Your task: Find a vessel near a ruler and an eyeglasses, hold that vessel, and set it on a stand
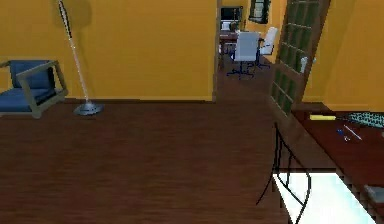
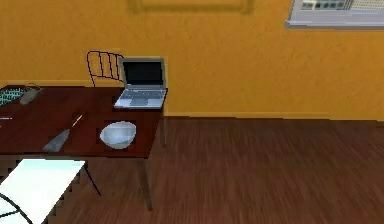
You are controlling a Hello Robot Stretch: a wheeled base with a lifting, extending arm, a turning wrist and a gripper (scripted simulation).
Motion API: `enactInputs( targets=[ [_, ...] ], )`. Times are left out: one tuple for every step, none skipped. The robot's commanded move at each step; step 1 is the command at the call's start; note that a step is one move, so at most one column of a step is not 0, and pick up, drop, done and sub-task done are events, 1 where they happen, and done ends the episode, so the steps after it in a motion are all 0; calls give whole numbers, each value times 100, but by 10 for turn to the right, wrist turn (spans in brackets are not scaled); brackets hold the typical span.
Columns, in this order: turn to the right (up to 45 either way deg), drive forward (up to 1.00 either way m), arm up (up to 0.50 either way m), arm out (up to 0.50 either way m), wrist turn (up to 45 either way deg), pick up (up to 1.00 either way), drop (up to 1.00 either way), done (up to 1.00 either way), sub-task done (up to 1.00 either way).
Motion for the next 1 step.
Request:
enactInputs(
  targets=[
    [0, 30, 0, 0, 0, 0, 0, 0, 0]
  ],
)
